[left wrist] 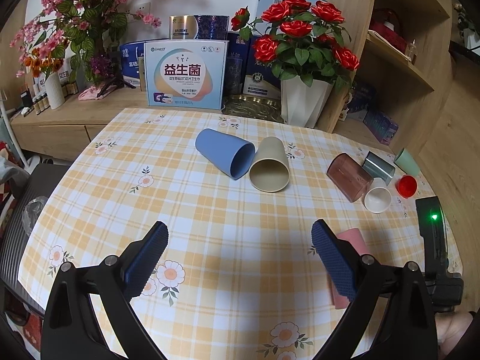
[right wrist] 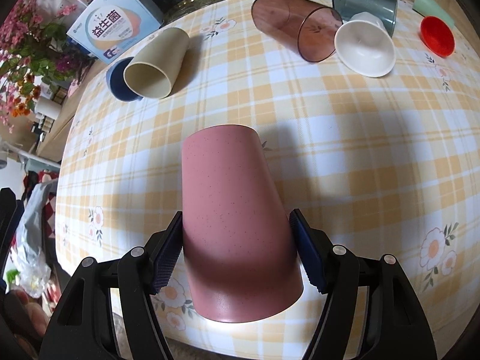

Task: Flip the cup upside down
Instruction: 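Lift the pink cup with the right gripper and carry it toward the left tool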

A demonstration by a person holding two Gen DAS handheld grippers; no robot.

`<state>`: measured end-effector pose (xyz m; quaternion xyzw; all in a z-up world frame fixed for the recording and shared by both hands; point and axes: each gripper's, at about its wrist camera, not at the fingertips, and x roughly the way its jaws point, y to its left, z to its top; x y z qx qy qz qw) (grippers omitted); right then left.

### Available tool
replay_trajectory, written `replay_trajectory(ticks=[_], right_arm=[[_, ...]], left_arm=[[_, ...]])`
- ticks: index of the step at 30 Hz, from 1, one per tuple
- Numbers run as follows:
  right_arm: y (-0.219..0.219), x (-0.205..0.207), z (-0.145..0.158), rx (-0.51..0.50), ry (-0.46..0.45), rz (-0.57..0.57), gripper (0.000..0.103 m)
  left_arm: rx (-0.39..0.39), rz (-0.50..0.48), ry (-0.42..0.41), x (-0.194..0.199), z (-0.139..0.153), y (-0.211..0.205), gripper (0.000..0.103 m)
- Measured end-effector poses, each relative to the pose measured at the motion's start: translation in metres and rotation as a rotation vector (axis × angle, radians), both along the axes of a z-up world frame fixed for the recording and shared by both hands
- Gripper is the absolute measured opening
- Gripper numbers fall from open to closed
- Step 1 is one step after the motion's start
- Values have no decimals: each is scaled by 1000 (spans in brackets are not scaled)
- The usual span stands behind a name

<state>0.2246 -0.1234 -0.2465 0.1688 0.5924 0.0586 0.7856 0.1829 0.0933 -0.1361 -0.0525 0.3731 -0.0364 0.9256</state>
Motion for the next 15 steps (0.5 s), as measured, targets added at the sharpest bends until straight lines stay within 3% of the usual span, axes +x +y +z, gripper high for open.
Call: replay_trajectory(ticks=[8, 15], right_arm=[[-1, 0, -6, 10, 12, 0, 68], [-11, -2, 10, 69, -44, 25, 72]], left_arm=[[-23, -18, 27, 3, -3, -8, 94], [-50, -54, 34, 5, 4, -19, 94]])
